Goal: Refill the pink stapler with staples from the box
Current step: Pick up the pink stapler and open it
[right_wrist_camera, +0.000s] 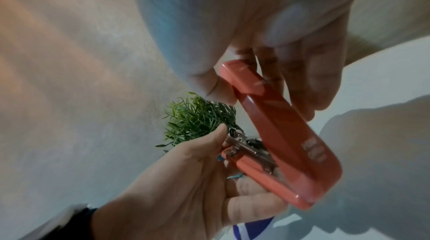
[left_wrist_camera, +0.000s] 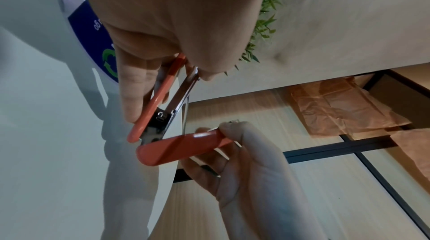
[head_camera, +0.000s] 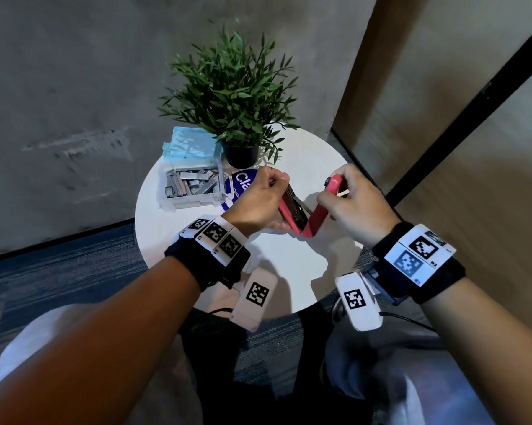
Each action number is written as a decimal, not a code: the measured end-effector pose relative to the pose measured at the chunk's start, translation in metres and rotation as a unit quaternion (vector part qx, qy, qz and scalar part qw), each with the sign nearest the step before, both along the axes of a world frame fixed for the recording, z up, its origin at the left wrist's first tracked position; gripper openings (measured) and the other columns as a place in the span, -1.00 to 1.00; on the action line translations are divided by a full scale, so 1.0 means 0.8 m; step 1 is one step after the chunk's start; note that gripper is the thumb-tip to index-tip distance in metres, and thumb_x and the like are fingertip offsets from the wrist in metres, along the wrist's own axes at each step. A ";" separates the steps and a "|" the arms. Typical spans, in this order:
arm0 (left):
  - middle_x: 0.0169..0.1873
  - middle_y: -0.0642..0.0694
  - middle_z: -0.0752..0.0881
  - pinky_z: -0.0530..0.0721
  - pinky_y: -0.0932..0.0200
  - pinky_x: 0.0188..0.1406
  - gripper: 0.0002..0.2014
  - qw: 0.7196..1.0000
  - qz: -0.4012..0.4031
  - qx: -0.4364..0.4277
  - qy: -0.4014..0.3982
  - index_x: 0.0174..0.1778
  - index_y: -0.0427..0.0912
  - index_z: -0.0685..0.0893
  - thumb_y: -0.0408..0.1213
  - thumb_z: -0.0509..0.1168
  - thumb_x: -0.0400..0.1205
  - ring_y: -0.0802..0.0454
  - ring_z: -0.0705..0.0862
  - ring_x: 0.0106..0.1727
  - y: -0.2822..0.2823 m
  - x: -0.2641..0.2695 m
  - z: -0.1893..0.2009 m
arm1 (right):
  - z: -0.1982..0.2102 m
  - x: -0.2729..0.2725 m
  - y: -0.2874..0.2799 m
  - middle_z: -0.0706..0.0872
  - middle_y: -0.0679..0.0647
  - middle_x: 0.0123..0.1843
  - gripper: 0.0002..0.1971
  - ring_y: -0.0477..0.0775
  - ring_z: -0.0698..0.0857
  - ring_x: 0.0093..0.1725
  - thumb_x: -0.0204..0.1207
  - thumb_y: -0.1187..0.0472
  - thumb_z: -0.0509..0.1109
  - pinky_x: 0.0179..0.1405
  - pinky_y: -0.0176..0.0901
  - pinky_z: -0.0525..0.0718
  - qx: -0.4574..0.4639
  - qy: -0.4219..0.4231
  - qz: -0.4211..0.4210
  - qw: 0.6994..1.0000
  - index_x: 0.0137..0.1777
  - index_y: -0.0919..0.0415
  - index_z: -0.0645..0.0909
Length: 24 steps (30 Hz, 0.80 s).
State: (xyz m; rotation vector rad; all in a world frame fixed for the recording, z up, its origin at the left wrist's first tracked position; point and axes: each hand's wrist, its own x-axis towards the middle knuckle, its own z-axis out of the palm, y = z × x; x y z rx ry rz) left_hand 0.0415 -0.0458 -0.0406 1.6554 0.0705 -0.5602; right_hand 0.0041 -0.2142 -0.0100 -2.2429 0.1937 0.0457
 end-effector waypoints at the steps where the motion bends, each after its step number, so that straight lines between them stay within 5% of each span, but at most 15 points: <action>1: 0.20 -0.42 0.63 0.83 -0.26 -0.18 -0.80 1.000 0.002 0.001 0.004 0.05 0.07 0.44 0.11 0.12 0.70 -0.33 0.86 -0.22 0.000 0.000 0.000 | 0.001 -0.003 -0.004 0.60 -0.08 -0.22 -0.84 0.23 0.68 -0.14 0.45 0.13 0.42 -0.15 0.02 0.64 -0.006 -0.003 0.004 1.000 -0.11 0.06 0.46; 4: 0.13 -0.46 0.67 0.83 -0.29 -0.17 -0.76 1.000 0.018 -0.017 0.013 0.16 -0.06 0.40 0.02 0.10 0.75 -0.39 0.84 -0.15 -0.001 0.000 0.001 | 0.005 -0.011 -0.014 0.64 0.08 -0.17 -0.81 0.33 0.71 -0.10 0.43 0.10 0.42 -0.07 0.32 0.72 0.004 -0.001 0.004 1.000 -0.08 0.08 0.46; 7: 0.05 -0.43 0.72 0.82 -0.31 -0.16 -0.74 0.998 0.030 -0.046 0.017 0.21 -0.14 0.39 -0.02 0.09 0.78 -0.37 0.85 -0.19 0.000 0.001 0.004 | 0.008 -0.015 -0.019 0.68 0.20 -0.18 -0.79 0.33 0.73 -0.22 0.41 0.08 0.40 -0.20 0.33 0.74 0.003 0.007 0.001 1.000 -0.07 0.09 0.44; 12: -0.04 -0.40 0.74 0.81 -0.33 -0.12 -0.72 0.998 0.042 -0.052 0.009 0.27 -0.12 0.39 -0.01 0.08 0.78 -0.32 0.83 -0.21 0.004 0.003 0.005 | 0.009 -0.015 -0.032 0.77 0.16 -0.24 -0.87 0.19 0.74 -0.27 0.48 0.17 0.43 -0.18 0.08 0.69 -0.008 0.046 0.015 0.999 -0.05 0.16 0.57; 16: -0.07 -0.36 0.74 0.78 -0.39 -0.07 -0.76 0.996 0.066 -0.064 0.006 0.22 -0.12 0.37 -0.04 0.07 0.78 -0.38 0.84 -0.18 0.007 0.002 0.005 | 0.010 -0.019 -0.045 0.73 -0.02 -0.10 -0.84 -0.25 0.65 -0.27 0.58 0.24 0.38 -0.40 -0.57 0.46 -0.082 0.089 0.090 0.989 0.11 0.12 0.72; 18: -0.09 -0.27 0.72 0.82 -0.30 -0.10 -0.81 0.991 0.093 -0.100 0.011 0.17 -0.12 0.38 -0.08 0.04 0.80 -0.34 0.84 -0.23 0.012 0.005 0.007 | 0.008 -0.023 -0.048 0.72 -0.04 -0.04 -0.80 -0.21 0.67 -0.15 0.60 0.28 0.37 -0.34 -0.54 0.46 -0.115 0.101 0.122 0.981 0.15 0.11 0.75; 21: -0.06 -0.20 0.68 0.81 -0.29 -0.07 -0.86 0.982 0.113 -0.150 0.020 0.00 -0.05 0.40 -0.11 0.04 0.81 -0.37 0.83 -0.18 0.019 0.008 0.013 | -0.004 -0.029 -0.046 0.72 0.03 0.10 -0.74 0.02 0.69 0.02 0.57 0.27 0.40 -0.09 -0.20 0.55 -0.134 0.120 0.151 0.972 0.22 0.04 0.71; 24: 0.01 -0.28 0.69 0.75 -0.42 0.03 -0.86 0.984 0.099 -0.147 0.019 0.05 -0.06 0.41 -0.09 0.05 0.81 -0.49 0.80 -0.02 0.018 0.006 0.015 | -0.011 -0.030 -0.039 0.69 0.07 0.15 -0.66 0.02 0.67 -0.04 0.54 0.21 0.42 -0.19 -0.20 0.51 -0.147 0.135 0.150 0.968 0.32 0.00 0.63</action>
